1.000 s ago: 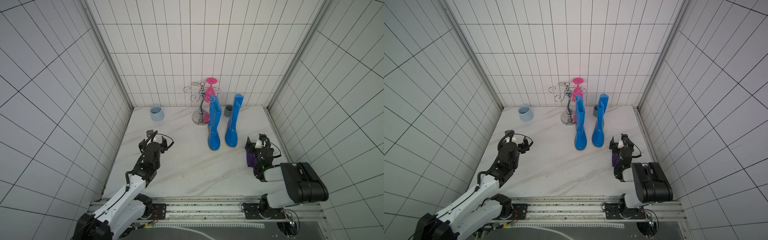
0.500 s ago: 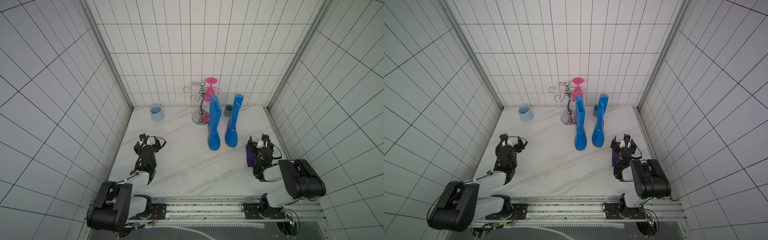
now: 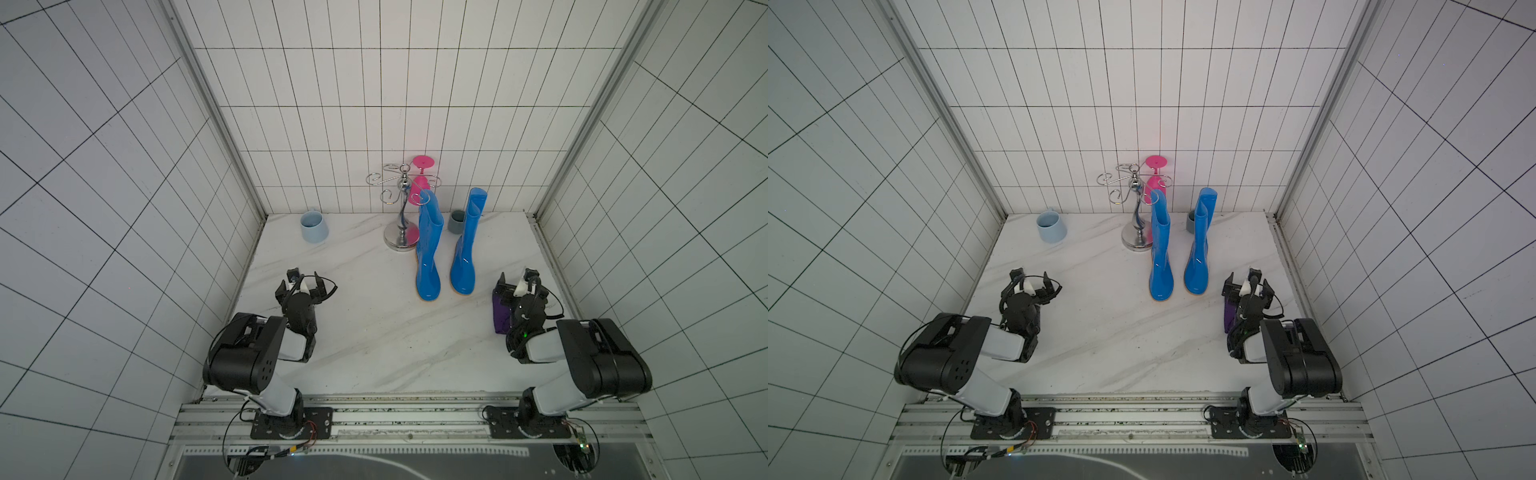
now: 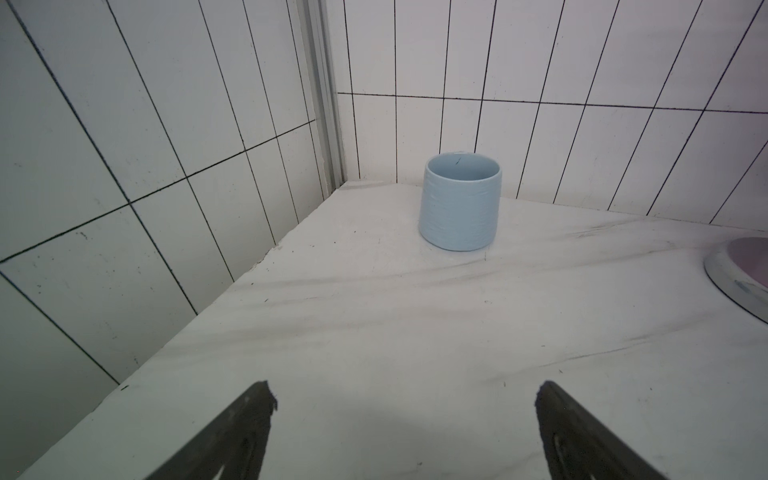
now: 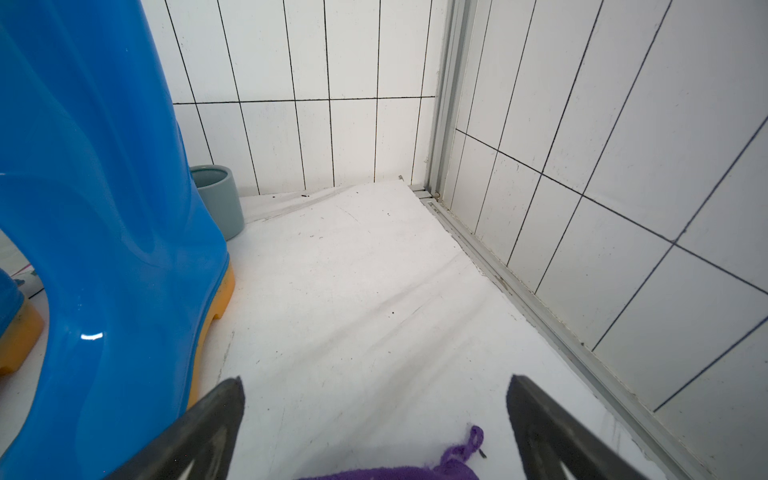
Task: Wipe the rubber boots with a cloth
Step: Reset both arms
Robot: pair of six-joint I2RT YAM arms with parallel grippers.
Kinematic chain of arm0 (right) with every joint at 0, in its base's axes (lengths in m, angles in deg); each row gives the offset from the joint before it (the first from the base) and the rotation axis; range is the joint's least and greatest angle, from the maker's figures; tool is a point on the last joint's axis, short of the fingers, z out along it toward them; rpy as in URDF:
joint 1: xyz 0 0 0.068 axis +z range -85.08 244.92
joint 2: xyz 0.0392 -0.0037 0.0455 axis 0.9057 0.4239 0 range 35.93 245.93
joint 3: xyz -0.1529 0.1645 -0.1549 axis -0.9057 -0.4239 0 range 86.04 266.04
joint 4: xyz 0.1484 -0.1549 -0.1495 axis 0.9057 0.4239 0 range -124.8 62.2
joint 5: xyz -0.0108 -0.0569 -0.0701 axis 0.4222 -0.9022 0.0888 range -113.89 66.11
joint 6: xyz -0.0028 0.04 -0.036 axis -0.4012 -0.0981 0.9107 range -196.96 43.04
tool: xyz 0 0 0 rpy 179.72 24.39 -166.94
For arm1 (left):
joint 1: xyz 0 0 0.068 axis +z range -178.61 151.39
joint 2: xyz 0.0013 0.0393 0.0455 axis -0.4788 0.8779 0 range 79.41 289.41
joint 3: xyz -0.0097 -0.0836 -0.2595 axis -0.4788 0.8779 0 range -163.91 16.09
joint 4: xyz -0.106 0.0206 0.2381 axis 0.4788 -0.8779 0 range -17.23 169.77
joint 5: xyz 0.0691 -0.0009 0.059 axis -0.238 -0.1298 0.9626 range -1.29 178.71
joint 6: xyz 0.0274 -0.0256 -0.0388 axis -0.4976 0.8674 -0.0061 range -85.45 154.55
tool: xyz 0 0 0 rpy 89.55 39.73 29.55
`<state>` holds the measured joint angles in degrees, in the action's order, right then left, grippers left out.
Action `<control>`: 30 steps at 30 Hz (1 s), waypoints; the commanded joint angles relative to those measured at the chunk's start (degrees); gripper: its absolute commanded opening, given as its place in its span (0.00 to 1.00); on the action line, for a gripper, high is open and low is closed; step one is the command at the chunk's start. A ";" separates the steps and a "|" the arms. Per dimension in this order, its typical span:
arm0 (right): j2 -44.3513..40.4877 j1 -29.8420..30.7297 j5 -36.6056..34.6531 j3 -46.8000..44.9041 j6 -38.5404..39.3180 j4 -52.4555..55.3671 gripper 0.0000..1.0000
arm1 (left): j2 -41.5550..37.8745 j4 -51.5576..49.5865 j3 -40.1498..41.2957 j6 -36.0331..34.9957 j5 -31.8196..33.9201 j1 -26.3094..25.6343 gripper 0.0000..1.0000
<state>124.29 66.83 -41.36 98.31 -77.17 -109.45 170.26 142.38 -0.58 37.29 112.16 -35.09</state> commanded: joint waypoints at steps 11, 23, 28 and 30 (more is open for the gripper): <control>0.50 0.08 -0.90 0.21 -0.32 -2.07 1.00 | -1.75 -6.98 -3.72 -1.09 -0.10 -0.65 0.97; 0.50 0.11 -0.82 0.30 -0.37 -1.92 0.99 | -1.55 -6.62 -3.62 -1.07 -0.06 -0.65 0.97; 0.64 0.08 -0.79 0.55 -0.40 -1.62 0.99 | -1.55 -6.62 -3.61 -1.07 0.01 -0.65 0.97; 0.69 0.02 -0.48 0.67 -0.52 -1.35 0.99 | -1.55 -6.62 -3.61 -1.10 0.00 -0.72 0.97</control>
<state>124.29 66.83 -41.36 98.31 -77.35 -109.30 169.17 135.43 -3.42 36.85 111.96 -35.68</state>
